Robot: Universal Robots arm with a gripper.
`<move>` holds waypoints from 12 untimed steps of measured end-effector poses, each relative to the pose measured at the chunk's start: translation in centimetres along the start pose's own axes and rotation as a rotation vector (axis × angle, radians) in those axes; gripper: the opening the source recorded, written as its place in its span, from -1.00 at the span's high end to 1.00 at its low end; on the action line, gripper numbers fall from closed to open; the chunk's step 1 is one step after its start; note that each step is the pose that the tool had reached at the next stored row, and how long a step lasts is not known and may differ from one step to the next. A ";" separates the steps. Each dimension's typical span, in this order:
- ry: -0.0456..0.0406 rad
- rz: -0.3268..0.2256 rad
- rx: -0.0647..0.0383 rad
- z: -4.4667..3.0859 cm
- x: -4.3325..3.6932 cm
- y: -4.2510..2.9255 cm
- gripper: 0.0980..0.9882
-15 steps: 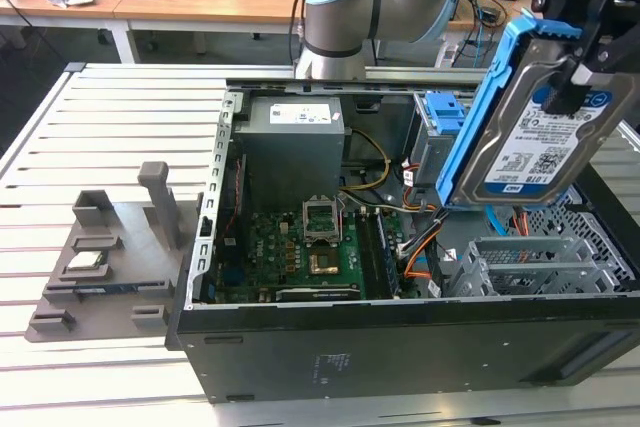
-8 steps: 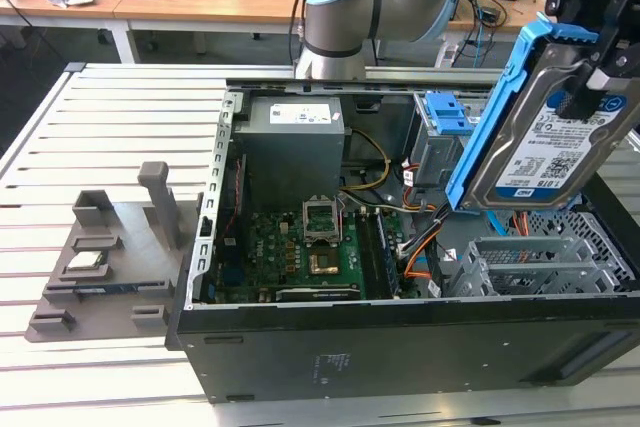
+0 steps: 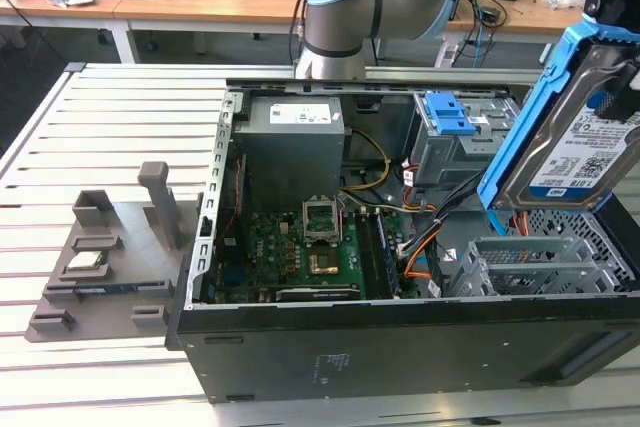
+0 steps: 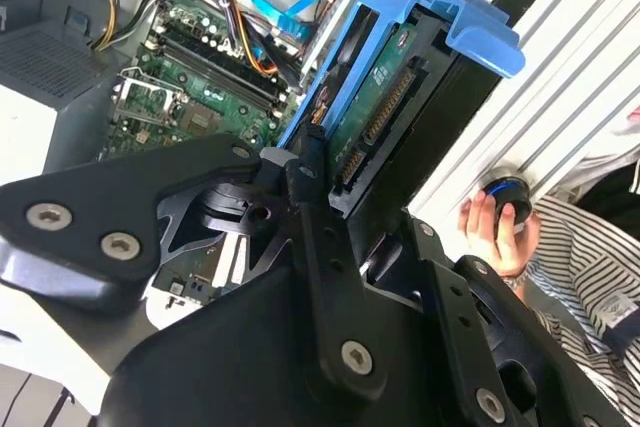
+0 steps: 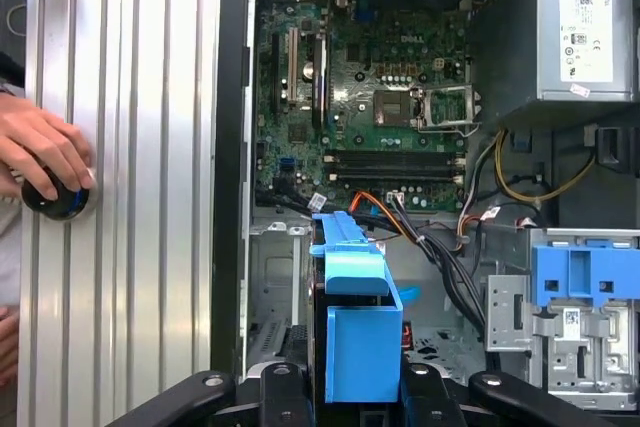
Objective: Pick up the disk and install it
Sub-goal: 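Pick up the disk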
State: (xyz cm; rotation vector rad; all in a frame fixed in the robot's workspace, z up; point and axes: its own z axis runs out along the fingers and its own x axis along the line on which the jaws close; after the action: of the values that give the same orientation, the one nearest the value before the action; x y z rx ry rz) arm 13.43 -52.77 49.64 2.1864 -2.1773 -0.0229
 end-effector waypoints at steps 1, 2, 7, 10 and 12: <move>-0.0001 0.000 0.000 0.04 0.00 -0.19 0.41; 0.0001 0.000 -0.001 0.06 0.00 -0.33 0.41; 0.0002 0.000 -0.001 0.18 0.00 -0.89 0.41; 0.0004 0.000 -0.001 0.30 0.00 -1.28 0.41; 0.0003 0.000 -0.001 0.45 -0.01 -1.49 0.41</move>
State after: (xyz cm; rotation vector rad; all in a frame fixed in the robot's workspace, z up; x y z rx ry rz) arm 14.89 -52.78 49.11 2.1856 -2.1766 -0.0239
